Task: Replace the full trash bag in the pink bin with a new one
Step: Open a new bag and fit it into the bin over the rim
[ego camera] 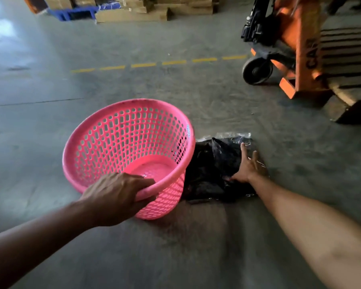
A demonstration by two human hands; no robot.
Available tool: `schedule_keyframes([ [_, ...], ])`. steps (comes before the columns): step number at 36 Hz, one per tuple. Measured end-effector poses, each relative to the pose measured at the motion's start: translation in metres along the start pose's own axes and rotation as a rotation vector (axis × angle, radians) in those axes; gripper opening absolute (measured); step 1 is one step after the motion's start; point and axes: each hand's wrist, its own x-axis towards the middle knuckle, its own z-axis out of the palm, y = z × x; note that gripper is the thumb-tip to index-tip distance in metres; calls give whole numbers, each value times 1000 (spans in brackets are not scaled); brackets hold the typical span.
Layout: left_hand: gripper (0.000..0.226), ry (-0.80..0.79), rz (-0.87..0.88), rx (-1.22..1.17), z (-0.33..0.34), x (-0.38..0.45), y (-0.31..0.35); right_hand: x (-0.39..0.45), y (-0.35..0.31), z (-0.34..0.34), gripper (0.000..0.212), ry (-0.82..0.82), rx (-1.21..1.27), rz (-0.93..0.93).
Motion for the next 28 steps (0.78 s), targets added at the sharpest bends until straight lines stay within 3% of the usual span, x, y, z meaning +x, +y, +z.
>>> schedule_keyframes([
  [2, 39, -2, -2, 19, 2, -1, 1, 0, -1, 5, 116, 50, 4, 33],
  [5, 40, -11, -8, 41, 1, -1, 2, 0, 2, 2, 54, 60, -78, 20],
  [6, 39, -18, -8, 47, 0, -1, 3, -3, 4, -4, 44, 37, -96, 4],
  [16, 34, -87, -29, -2, -5, 2, 0, -53, -2, -112, 39, 114, 67, -27],
  [21, 31, -99, -23, -21, -13, 0, 1, -76, -4, -149, 38, 324, 177, -8],
  [25, 32, -107, 2, -24, -7, -2, 7, -106, -24, -198, 22, 459, 379, -129],
  [28, 47, -120, -13, -92, -5, -3, 6, -131, -50, -240, 32, 531, 474, -259],
])
